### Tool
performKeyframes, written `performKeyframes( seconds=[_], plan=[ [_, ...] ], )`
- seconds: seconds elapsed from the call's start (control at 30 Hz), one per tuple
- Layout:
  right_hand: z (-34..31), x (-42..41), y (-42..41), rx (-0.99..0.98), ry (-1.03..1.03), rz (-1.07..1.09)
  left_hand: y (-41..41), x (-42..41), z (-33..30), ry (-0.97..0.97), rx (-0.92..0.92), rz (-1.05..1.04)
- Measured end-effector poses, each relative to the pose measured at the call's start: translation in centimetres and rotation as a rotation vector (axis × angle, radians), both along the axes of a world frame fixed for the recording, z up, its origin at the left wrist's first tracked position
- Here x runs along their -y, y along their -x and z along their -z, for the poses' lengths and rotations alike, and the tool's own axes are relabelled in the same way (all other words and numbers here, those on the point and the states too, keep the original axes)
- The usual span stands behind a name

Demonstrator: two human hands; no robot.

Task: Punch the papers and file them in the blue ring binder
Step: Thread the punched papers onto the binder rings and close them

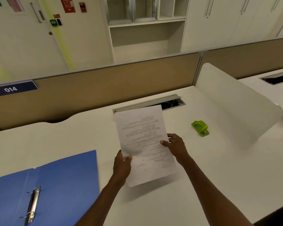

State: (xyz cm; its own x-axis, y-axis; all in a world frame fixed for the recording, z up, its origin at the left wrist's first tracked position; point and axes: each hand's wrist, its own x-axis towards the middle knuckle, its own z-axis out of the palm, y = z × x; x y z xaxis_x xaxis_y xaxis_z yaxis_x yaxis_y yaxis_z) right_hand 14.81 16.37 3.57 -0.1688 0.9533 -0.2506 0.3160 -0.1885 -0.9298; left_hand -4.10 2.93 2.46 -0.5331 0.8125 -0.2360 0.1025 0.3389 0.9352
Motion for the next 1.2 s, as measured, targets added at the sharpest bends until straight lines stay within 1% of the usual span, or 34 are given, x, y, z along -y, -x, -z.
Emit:
performKeyframes(
  seconds=[0.17, 0.33, 0.43, 0.53, 0.63, 0.73, 0.87, 1.0, 1.1, 1.17, 1.2],
  plan=[
    [-2.3, 0.4, 1.8, -0.074, -0.088, -0.032, 2.0, -0.5, -1.4, -0.079, -0.040, -0.030],
    [-3.8, 0.8, 2.9, -0.073, -0.202, -0.016, 3.2, -1.0, -3.1, -0.173, -0.075, -0.073],
    [-4.1, 1.3, 2.8, -0.078, -0.236, -0.040, 2.9, -1.3, -3.6, -0.223, -0.101, -0.089],
    [-3.4, 1.9, 2.4, -0.125, -0.225, -0.058, 2.2, -1.2, -3.3, -0.225, -0.092, -0.114],
    [-1.7, 2.7, 1.9, -0.153, -0.183, -0.081, 1.3, -0.7, -2.1, -0.181, -0.077, -0.123],
    [-0.3, 3.7, 1.7, -0.135, -0.135, -0.082, 0.6, -0.3, -1.2, -0.154, -0.050, -0.113],
    [-0.4, 3.9, 1.7, -0.115, -0.138, -0.070, 0.3, -0.6, -1.4, -0.160, -0.091, -0.116],
    [-0.8, 3.0, 1.5, -0.110, -0.166, -0.054, 0.9, -1.2, -2.7, -0.163, -0.180, -0.085],
    [-1.7, 2.5, 1.6, -0.096, -0.185, 0.072, 2.0, -1.8, -3.7, -0.131, -0.329, -0.036],
    [-2.5, 2.3, 1.9, -0.007, -0.301, 0.179, 2.9, -2.1, -4.3, -0.087, -0.457, 0.000],
    [-3.1, 2.5, 2.0, 0.048, -0.397, 0.220, 3.2, -2.2, -4.7, -0.065, -0.511, 0.016]
  ],
)
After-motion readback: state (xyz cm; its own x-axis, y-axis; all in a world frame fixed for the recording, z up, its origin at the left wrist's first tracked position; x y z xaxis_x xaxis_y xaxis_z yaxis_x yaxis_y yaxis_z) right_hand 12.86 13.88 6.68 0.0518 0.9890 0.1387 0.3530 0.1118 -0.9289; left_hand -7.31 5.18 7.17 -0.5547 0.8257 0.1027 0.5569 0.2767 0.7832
